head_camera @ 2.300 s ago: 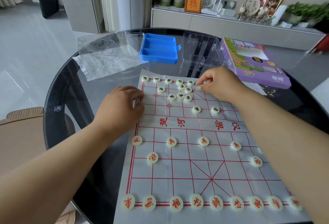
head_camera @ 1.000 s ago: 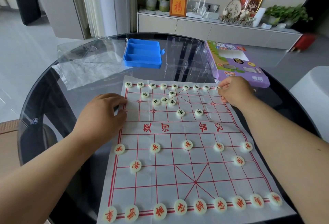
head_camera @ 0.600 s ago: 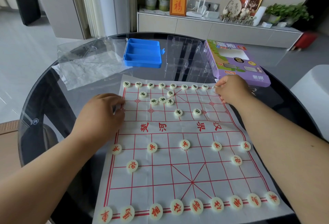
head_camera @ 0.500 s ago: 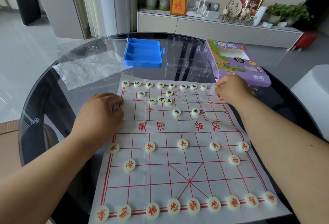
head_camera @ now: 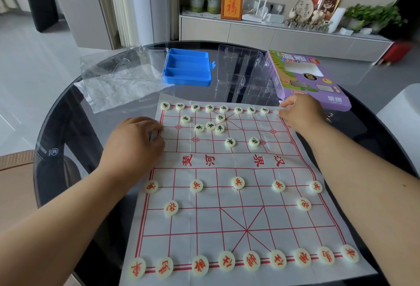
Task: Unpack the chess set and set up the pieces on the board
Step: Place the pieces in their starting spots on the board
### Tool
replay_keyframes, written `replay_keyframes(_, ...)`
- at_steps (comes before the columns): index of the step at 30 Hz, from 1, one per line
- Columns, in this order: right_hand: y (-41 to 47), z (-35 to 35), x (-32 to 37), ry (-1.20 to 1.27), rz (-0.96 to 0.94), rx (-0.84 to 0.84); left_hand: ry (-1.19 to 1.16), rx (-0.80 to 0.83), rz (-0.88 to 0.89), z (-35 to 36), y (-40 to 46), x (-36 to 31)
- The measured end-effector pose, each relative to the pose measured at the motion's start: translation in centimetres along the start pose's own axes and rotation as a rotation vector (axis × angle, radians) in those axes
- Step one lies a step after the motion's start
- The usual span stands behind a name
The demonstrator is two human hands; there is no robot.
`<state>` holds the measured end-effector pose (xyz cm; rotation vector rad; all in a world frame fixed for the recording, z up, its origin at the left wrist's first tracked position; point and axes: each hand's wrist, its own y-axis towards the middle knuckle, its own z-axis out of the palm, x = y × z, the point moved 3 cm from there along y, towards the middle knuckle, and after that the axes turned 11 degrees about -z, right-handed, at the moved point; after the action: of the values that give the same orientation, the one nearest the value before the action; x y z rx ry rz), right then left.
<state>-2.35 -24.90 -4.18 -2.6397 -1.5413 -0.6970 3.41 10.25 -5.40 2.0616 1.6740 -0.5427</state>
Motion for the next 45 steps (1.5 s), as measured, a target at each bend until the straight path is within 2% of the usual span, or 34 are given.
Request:
replay_keyframes(4, -0.9, -0.8, 2.7, 0.042, -0.139, -0.065, 0.011, -0.001, 0.002, 0.1, 0.1, 0.0)
replay_keyframes(8, -2.4, 0.8, 7.4, 0.171, -0.385, 0.132, 0.015, -0.003, 0.004, 0.1, 0.1, 0.1)
replay_keyframes(11, -2.9, 2.6, 9.8, 0.165, -0.460, 0.283, 0.013, -0.002, 0.003, 0.1, 0.2, 0.2)
replay_keyframes(14, -2.9, 3.6, 10.7, 0.088, -0.472, 0.351, 0.009, -0.008, 0.005, 0.2, 0.3, 0.2)
replay_keyframes(23, -2.7, 3.8, 10.4, 0.085, -0.468, 0.366, -0.001, -0.012, 0.016, 0.2, 0.3, 0.3)
replay_keyframes(30, -2.6, -2.4, 5.8, 0.201, -0.339, 0.212, -0.001, -0.008, 0.015, 0.2, 0.4, 0.3)
replay_keyframes(37, -4.9, -3.8, 2.6, 0.091, -0.258, 0.387, 0.005, -0.015, 0.009, 0.2, 0.3, 0.2)
replay_keyframes(45, -5.7, -2.7, 2.9, 0.033, -0.319, 0.395, 0.002, -0.012, 0.009, 0.2, 0.3, 0.2)
